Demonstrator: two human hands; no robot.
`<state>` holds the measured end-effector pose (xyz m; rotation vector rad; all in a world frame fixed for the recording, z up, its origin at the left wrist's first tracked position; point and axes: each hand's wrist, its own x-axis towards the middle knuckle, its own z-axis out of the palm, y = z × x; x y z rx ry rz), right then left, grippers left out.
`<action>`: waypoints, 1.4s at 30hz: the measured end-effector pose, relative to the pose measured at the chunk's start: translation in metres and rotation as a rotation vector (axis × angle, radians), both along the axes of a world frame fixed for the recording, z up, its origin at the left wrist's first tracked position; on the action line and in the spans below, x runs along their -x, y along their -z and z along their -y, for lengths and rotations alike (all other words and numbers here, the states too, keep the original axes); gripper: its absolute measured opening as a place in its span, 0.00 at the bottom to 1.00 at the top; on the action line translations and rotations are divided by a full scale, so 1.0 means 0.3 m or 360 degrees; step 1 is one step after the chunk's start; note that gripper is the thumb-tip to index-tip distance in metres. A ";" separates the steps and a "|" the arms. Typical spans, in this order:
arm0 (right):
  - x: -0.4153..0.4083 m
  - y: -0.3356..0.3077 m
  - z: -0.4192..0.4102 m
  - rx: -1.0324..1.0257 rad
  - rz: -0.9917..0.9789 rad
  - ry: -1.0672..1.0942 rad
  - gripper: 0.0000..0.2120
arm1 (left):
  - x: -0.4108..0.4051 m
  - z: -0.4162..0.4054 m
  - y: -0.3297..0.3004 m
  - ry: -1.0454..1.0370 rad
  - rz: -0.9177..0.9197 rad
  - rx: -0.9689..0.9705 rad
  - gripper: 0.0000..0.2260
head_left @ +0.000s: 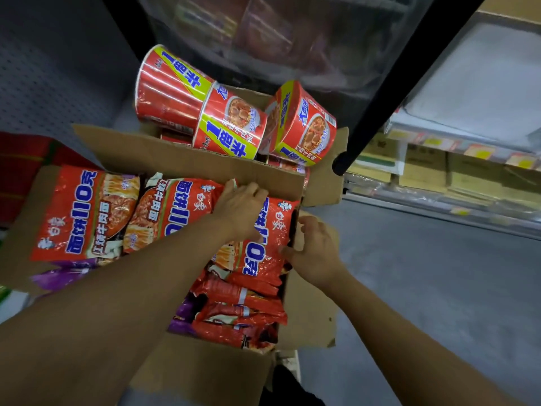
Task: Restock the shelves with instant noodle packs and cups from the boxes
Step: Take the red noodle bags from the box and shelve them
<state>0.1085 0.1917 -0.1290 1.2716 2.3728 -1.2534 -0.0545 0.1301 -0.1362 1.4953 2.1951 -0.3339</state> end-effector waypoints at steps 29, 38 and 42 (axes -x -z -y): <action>0.154 -0.162 0.043 -0.0096 -0.0269 -0.0485 0.30 | 0.011 0.425 -0.284 -0.1408 0.0216 -0.0778 0.35; 0.325 -0.101 0.176 0.0108 -0.0207 -0.0412 0.25 | 0.056 0.720 -0.261 -0.2075 0.0425 -0.1066 0.30; 0.393 -0.022 0.228 0.0232 -0.0175 -0.0244 0.25 | 0.093 0.789 -0.210 -0.2170 0.0456 -0.1121 0.27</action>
